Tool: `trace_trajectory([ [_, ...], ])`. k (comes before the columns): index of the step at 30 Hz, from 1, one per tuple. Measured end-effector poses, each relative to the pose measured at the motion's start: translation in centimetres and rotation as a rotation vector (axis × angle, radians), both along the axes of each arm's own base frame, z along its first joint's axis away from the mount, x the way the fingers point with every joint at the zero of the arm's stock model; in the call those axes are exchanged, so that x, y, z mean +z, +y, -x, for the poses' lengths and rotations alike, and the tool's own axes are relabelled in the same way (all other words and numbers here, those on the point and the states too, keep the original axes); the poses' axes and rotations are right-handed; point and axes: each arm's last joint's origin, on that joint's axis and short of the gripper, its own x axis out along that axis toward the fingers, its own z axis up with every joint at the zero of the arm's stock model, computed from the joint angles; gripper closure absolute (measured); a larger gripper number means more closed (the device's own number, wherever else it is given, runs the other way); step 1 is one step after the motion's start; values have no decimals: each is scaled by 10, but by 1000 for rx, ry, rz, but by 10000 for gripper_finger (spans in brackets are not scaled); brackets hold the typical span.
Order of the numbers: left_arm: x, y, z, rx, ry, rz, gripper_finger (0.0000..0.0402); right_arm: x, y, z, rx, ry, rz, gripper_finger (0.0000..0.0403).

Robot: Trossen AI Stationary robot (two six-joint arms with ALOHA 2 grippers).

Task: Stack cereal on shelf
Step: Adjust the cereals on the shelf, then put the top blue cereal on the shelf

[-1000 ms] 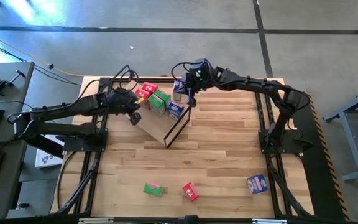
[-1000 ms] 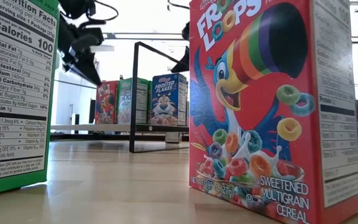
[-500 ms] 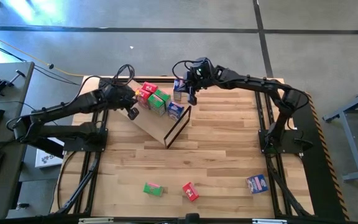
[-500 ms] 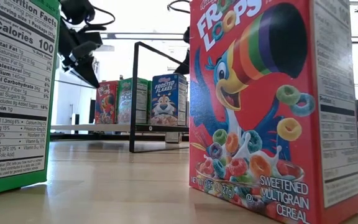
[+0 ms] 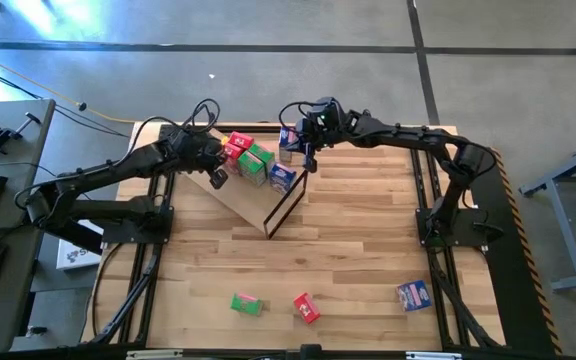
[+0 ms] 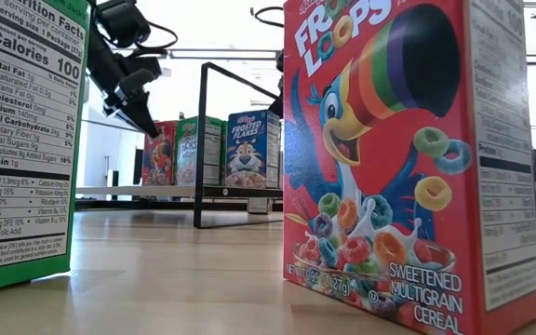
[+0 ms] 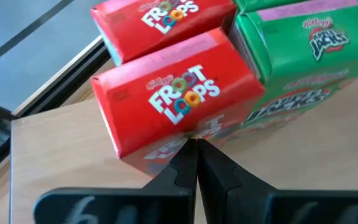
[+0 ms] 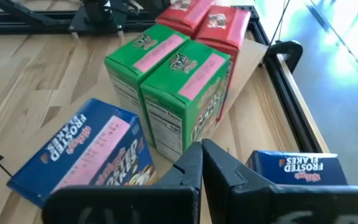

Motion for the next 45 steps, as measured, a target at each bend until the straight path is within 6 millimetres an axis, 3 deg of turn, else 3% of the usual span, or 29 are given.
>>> trace_trajectory([
  [10, -2, 3, -5, -8, -7, -13, 401, 0, 0, 0, 0, 0, 0, 403],
  [16, 3, -3, 4, -4, -1, 3, 401, 2, 1, 1, -1, 2, 0, 403],
  [24, 4, -18, 5, -69, -131, 25, 401, 33, 14, 21, -61, 38, 96, 403],
  [28, -11, -24, 2, -142, -275, 40, 401, 43, 26, 31, -57, 38, 112, 403],
  [35, -28, -38, -4, -303, -428, 40, 401, 27, 56, 58, -96, -78, 94, 403],
  [39, -33, -45, -7, -349, -421, 54, 401, 23, 83, 78, -172, -128, 85, 403],
  [45, -30, -60, -13, -472, -427, 12, 401, 33, 129, 101, -306, -109, 65, 403],
])
